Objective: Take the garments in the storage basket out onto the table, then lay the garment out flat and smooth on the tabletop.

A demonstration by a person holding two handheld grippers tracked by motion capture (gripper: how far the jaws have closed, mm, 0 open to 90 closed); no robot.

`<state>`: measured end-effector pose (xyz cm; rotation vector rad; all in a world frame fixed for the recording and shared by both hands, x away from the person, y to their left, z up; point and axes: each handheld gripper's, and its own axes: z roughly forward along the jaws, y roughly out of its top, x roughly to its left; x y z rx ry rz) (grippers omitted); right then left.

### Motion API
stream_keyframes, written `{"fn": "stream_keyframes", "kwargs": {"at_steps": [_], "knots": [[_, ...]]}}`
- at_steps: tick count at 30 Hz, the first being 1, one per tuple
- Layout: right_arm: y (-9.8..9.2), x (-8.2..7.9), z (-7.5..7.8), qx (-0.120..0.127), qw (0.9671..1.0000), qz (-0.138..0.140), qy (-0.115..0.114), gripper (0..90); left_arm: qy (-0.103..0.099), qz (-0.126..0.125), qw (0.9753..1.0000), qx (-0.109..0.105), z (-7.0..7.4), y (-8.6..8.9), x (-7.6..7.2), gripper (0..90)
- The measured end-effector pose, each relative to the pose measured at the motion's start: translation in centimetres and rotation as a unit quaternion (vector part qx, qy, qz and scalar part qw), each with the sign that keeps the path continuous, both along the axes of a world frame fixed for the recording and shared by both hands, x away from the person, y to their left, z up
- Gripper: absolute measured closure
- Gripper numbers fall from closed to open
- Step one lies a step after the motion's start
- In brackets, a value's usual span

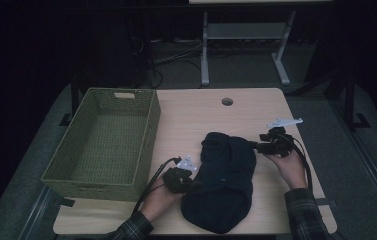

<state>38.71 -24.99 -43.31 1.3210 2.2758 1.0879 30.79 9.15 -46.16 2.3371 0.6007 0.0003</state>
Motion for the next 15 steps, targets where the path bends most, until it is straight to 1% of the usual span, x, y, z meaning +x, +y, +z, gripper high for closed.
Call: {"fn": "stream_keyframes", "kwargs": {"at_steps": [1,2,5,6,8,9,10,12,13,15], "knots": [[0.2,0.3,-0.2,0.0,1.0,0.002,0.002,46.0,0.0,0.0,1.0,0.0,0.0,0.0,0.0,89.8],[0.7,1.1,-0.7,-0.004,0.9995,0.016,0.029,45.9,-0.001,-0.002,1.0,0.001,0.0,0.0,0.0,89.8],[1.1,1.4,-1.0,-0.008,0.9991,0.022,0.035,48.0,-0.001,-0.001,1.0,0.0,0.0,0.0,0.0,89.8],[1.6,1.8,-1.3,-0.017,0.9987,0.025,0.042,52.3,-0.001,-0.001,1.0,0.001,0.0,0.0,0.0,89.8],[1.7,2.0,-1.4,-0.019,0.9986,0.027,0.042,53.3,-0.001,-0.001,1.0,0.001,0.0,0.0,-0.1,89.9],[1.8,2.1,-1.6,-0.022,0.9984,0.027,0.044,56.1,-0.001,0.0,1.0,0.001,0.0,-0.1,-0.1,89.9],[2.0,2.4,-2.2,-0.031,0.9976,0.029,0.055,61.9,-0.003,-0.002,1.0,0.005,0.1,-0.1,-0.1,89.8],[2.1,2.4,-2.4,-0.034,0.9973,0.031,0.056,63.3,-0.001,-0.003,1.0,0.007,0.1,-0.1,-0.2,89.8],[2.4,2.4,-2.6,-0.042,0.9971,0.036,0.053,68.5,0.0,-0.003,1.0,0.007,0.1,-0.1,-0.2,89.8],[2.4,2.5,-2.6,-0.044,0.9971,0.036,0.051,70.2,0.001,-0.003,1.0,0.007,0.1,-0.1,-0.2,89.9]]}}
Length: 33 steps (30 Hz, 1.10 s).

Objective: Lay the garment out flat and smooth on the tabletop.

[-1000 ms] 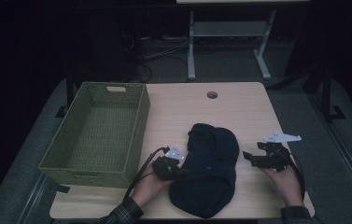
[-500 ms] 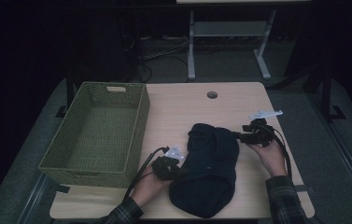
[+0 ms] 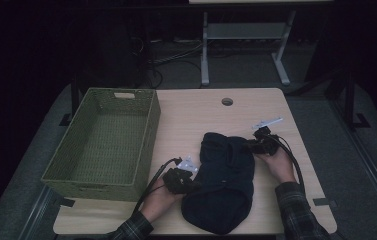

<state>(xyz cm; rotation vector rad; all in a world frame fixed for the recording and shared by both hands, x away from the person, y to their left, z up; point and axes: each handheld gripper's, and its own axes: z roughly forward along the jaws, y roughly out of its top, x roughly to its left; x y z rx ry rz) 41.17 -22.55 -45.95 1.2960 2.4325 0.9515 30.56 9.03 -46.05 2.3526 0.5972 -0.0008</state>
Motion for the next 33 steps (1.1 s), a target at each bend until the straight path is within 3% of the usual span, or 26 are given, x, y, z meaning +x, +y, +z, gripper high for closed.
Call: {"fn": "stream_keyframes", "kwargs": {"at_steps": [3,7,8,16,20,23,25,29,33], "knots": [[0.4,0.4,-0.1,-0.009,0.9998,0.003,-0.016,77.9,0.003,-0.002,1.0,0.007,0.1,0.0,-0.3,89.9],[0.8,1.1,0.1,-0.015,0.9998,0.006,-0.014,79.4,0.004,-0.003,0.9999,0.012,0.2,0.0,-0.5,89.9],[1.4,1.6,0.1,-0.03,0.9991,0.008,-0.028,80.0,0.003,-0.004,0.9999,0.012,0.2,0.0,-0.5,89.9],[3.0,4.3,0.2,-0.035,0.999,0.005,-0.028,80.5,0.005,-0.001,0.9998,0.019,0.3,0.3,-0.5,90.0],[3.8,5.5,0.2,-0.048,0.9981,0.001,-0.039,80.8,-0.011,0.017,0.9994,0.029,0.4,0.8,-0.2,90.0],[3.7,6.1,0.1,-0.033,0.999,-0.009,-0.028,80.7,-0.011,0.029,0.9991,0.027,0.4,1.1,0.2,90.0],[3.8,6.1,0.1,-0.036,0.9989,-0.008,-0.029,80.6,-0.01,0.029,0.9992,0.027,0.4,1.2,0.3,90.0],[3.8,5.9,0.2,-0.023,0.9994,-0.002,-0.025,72.6,-0.008,0.034,0.9991,0.024,0.4,1.1,0.2,89.8],[3.3,5.3,0.6,0.003,0.9997,0.004,-0.023,55.8,-0.009,0.048,0.9987,0.015,0.9,1.2,0.7,75.3]]}}
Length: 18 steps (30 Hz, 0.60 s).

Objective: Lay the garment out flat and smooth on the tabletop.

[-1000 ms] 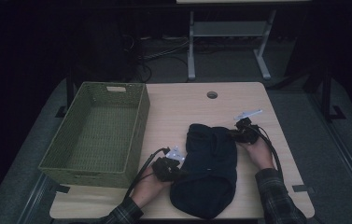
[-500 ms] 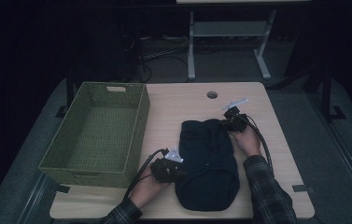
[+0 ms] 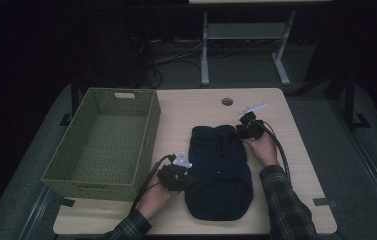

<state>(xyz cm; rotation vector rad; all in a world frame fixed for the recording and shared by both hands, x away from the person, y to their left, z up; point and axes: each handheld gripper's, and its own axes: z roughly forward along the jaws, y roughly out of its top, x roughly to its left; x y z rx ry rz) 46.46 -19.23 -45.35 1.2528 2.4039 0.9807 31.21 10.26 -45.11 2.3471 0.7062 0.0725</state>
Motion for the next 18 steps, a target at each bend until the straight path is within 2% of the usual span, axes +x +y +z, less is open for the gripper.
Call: {"fn": "stream_keyframes", "kwargs": {"at_steps": [5,6,9,14,18], "knots": [[-0.2,-0.3,0.4,0.007,1.0,0.001,-0.005,49.5,-0.007,0.006,0.9999,-0.007,0.8,0.1,0.8,69.7],[-0.3,-0.3,0.7,0.018,0.9998,-0.001,-0.005,46.4,-0.01,0.01,0.9998,-0.011,0.9,0.1,0.9,67.6],[-0.5,-0.3,1.0,0.021,0.9998,0.0,-0.003,44.3,-0.011,0.02,0.9996,-0.017,1.4,0.0,1.6,64.8],[-1.1,-0.1,1.5,0.034,0.9994,0.002,0.002,43.5,-0.029,0.034,0.9988,-0.021,2.3,-0.7,3.1,58.1],[-1.2,0.0,1.7,0.03,0.9995,0.003,0.002,42.1,-0.032,0.046,0.998,-0.03,3.0,-1.2,4.5,55.9]]}}
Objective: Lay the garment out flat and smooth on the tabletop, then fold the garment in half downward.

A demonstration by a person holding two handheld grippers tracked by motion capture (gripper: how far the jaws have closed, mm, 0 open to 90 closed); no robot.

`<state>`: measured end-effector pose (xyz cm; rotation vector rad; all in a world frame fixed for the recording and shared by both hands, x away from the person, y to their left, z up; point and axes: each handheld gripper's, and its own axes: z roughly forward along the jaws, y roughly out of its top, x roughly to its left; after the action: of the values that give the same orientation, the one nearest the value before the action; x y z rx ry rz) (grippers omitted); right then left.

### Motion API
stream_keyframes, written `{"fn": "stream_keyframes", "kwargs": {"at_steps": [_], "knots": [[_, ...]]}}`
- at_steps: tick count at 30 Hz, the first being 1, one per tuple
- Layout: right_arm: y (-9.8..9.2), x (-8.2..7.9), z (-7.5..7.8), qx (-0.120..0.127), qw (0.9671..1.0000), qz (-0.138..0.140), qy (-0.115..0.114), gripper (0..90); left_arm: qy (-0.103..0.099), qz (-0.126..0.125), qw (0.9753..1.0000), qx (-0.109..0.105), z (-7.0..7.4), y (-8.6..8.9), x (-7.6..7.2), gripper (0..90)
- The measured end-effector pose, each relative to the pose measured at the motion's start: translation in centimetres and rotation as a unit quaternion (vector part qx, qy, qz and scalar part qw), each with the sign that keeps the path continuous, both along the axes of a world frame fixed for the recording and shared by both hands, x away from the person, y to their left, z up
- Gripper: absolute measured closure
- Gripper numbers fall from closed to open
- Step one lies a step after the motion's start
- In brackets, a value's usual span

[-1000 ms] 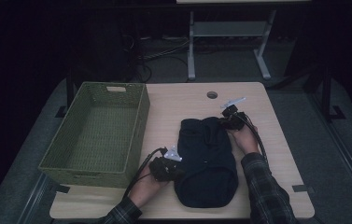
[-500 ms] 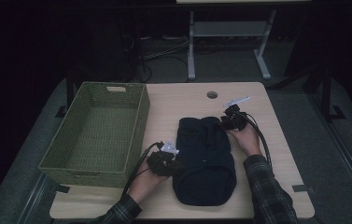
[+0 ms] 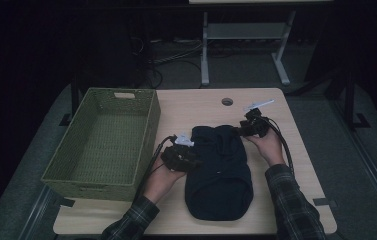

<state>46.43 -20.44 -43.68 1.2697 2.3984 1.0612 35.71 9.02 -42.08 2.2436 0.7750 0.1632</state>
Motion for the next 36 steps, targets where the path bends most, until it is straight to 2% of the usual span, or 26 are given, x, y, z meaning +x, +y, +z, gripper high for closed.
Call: {"fn": "stream_keyframes", "kwargs": {"at_steps": [2,3,8,11,14,17,19,21,25,29,36], "knots": [[-0.1,0.1,0.2,-0.002,1.0,0.001,-0.001,42.0,-0.001,0.0,1.0,-0.008,0.3,-0.1,0.9,54.5],[-0.3,0.1,0.4,0.001,1.0,-0.001,-0.009,42.7,-0.002,0.002,0.9999,-0.014,0.6,-0.3,1.8,52.8],[-0.6,0.2,0.4,0.009,0.9999,-0.003,-0.011,43.0,-0.003,0.01,0.9995,-0.03,0.8,-0.7,3.7,51.4],[-0.7,0.3,0.2,0.011,0.9999,-0.003,-0.01,42.7,-0.012,0.021,0.9991,-0.035,1.0,-0.8,4.7,49.5],[-0.6,0.5,0.0,0.012,0.9999,-0.004,-0.011,42.5,-0.027,0.038,0.9983,-0.035,1.2,-1.0,6.5,49.4],[-0.4,0.6,-0.1,0.012,0.9999,-0.004,-0.012,42.5,-0.029,0.045,0.998,-0.034,1.2,-1.0,7.4,49.1],[-0.3,0.8,-0.3,0.014,0.9998,-0.005,-0.011,43.7,-0.037,0.054,0.9972,-0.036,1.0,-1.1,8.2,48.8],[-0.2,0.9,-0.3,0.014,0.9998,-0.005,-0.011,44.1,-0.033,0.061,0.9971,-0.03,0.8,-1.2,9.2,48.8],[-0.1,1.0,-0.6,0.016,0.9998,-0.008,-0.01,44.7,-0.034,0.081,0.9952,-0.043,0.2,-1.1,10.8,48.8],[0.0,1.1,-0.9,0.013,0.9999,-0.008,-0.008,45.5,-0.038,0.098,0.9935,-0.044,-0.6,-0.9,12.1,47.8],[0.1,1.4,-1.3,0.013,0.9998,-0.011,-0.007,46.5,-0.009,0.111,0.9935,-0.022,-2.7,-0.6,12.9,44.1]]}}
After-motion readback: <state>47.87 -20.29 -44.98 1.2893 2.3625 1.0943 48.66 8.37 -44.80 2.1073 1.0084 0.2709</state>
